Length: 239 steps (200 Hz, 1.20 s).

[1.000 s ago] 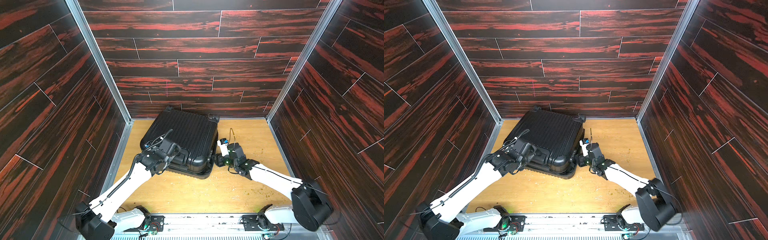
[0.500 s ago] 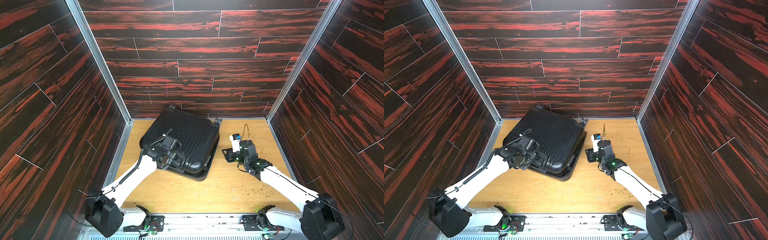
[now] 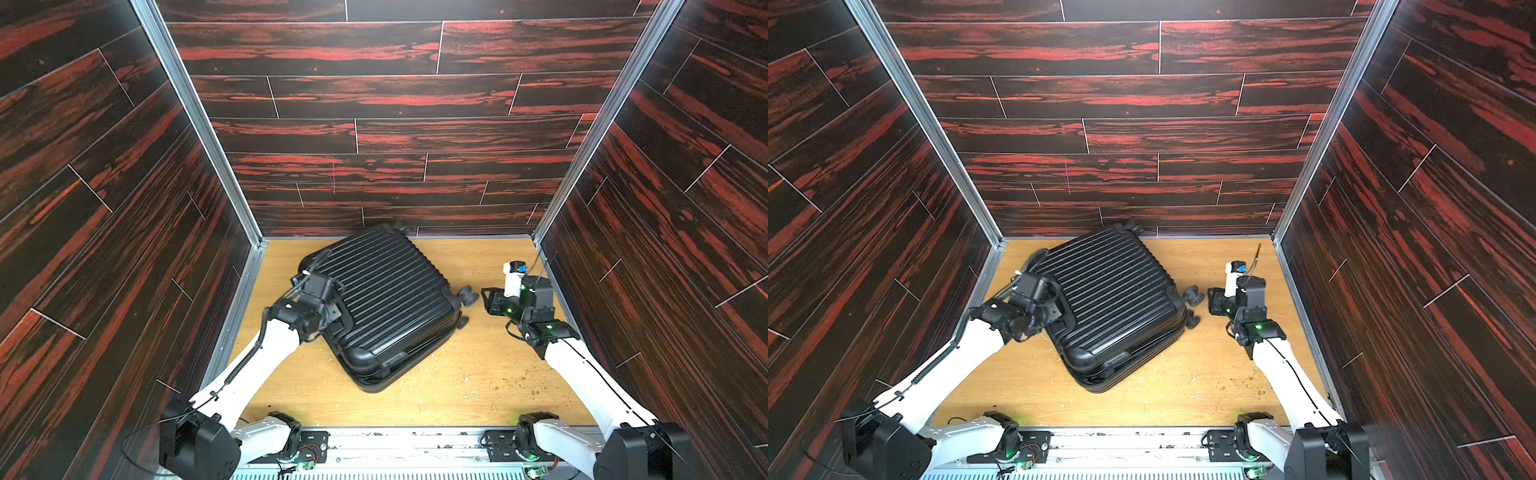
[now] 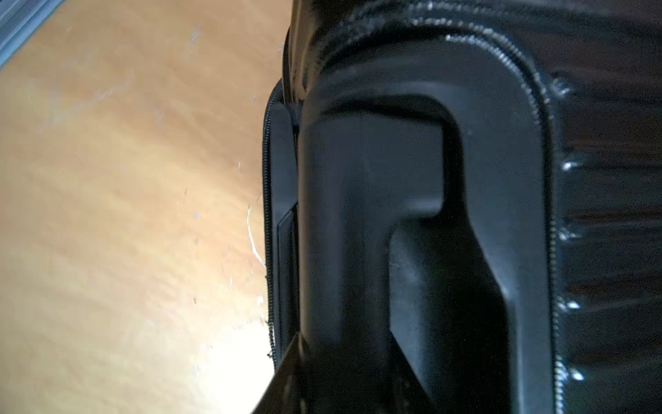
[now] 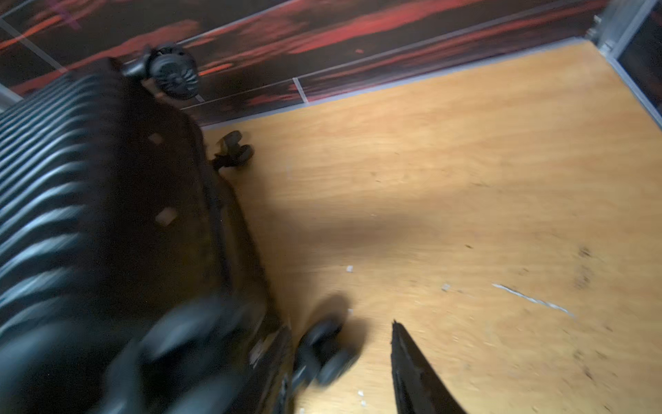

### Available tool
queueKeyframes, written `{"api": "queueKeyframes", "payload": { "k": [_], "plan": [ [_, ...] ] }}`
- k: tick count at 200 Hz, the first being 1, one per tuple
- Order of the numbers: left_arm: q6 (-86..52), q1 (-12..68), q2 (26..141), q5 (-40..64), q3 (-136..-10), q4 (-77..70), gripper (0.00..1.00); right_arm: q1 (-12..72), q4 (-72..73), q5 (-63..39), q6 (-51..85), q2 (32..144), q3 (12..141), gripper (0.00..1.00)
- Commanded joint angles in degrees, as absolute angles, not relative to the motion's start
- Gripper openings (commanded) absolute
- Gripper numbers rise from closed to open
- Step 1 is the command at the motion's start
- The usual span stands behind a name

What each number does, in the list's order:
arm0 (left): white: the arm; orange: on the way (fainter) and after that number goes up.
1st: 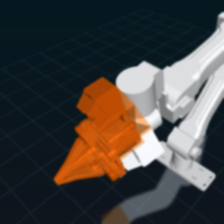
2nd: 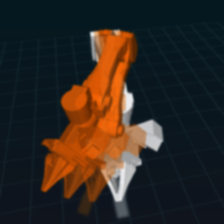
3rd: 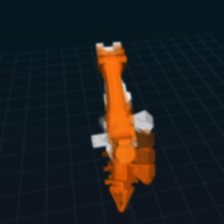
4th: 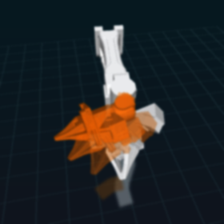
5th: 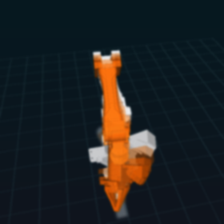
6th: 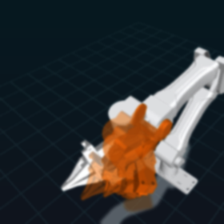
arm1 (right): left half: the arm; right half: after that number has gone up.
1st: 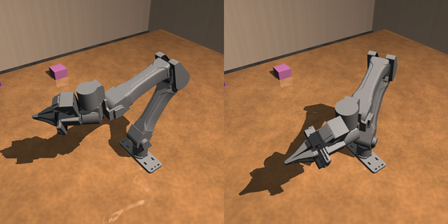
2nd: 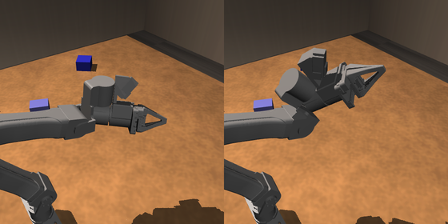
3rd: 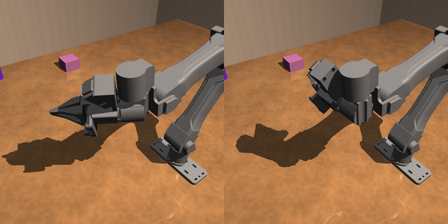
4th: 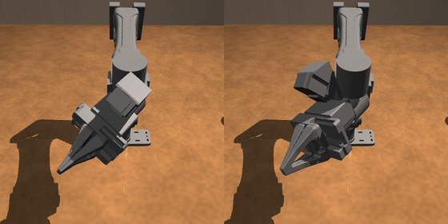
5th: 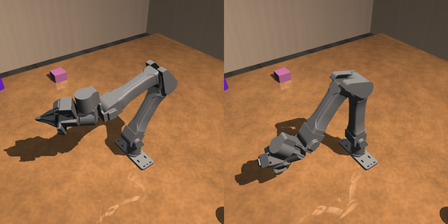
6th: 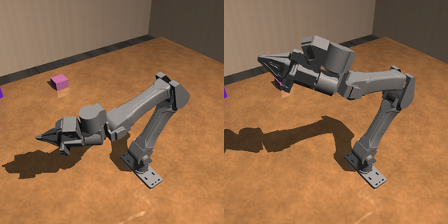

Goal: Close the suitcase zippers
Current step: Adjust the suitcase at the center of the board.

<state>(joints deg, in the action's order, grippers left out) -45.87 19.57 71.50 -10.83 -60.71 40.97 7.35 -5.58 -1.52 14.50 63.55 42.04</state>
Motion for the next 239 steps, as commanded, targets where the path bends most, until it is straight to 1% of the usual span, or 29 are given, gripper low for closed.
{"api": "queueKeyframes", "payload": {
  "k": [1, 20, 37, 57, 74, 80, 104, 130, 156, 182, 215, 239],
  "plan": [
    [-30.2, 17.2, 75.3, -1.2, -67.8, 36.6, 0.27, 6.3, -7.1, -5.3, 14.7, 65.0, 41.0, 0.46],
    [-24.6, 15.8, 79.9, 3.0, -73.1, 38.2, 0.26, 6.2, -7.0, -8.0, 14.4, 67.6, 41.4, 0.46],
    [-19.6, 14.7, 84.1, 5.7, -78.0, 39.3, 0.26, 6.2, -6.3, -13.0, 13.7, 69.6, 41.6, 0.46],
    [-16.7, 13.4, 88.2, 6.7, -83.4, 40.3, 0.25, 6.4, -5.6, -17.5, 13.3, 71.7, 41.6, 0.47],
    [-14.9, 12.2, 91.3, 10.1, -87.2, 39.4, 0.22, 6.8, -4.3, -19.5, 13.2, 72.5, 41.1, 0.47],
    [-13.9, 11.9, 92.2, 11.1, -88.5, 39.1, 0.22, 7.1, -3.5, -22.1, 13.3, 72.8, 40.8, 0.47],
    [-10.7, 11.3, 97.0, 10.8, -94.6, 39.9, 0.22, 9.3, -2.1, -25.3, 12.9, 73.7, 40.1, 0.47],
    [-8.4, 10.5, 103.0, 9.6, -102.6, 44.0, 0.22, 13.4, -1.4, -26.6, 12.5, 75.0, 40.2, 0.47],
    [-6.8, 9.4, 106.4, 7.4, -108.9, 49.0, 0.22, 17.8, 0.0, -26.4, 12.8, 76.0, 40.3, 0.47],
    [-6.2, 8.8, 105.7, 3.7, -108.6, 51.1, 0.23, 20.7, 1.9, -26.8, 13.8, 77.0, 40.7, 0.47],
    [-6.2, 8.6, 101.5, -0.5, -101.6, 50.3, 0.23, 23.4, 3.3, -25.2, 14.7, 78.5, 41.6, 0.47],
    [-6.9, 8.2, 97.5, -3.9, -96.6, 48.2, 0.24, 23.3, 3.3, -18.5, 15.8, 78.4, 41.0, 0.47]
  ]
}}
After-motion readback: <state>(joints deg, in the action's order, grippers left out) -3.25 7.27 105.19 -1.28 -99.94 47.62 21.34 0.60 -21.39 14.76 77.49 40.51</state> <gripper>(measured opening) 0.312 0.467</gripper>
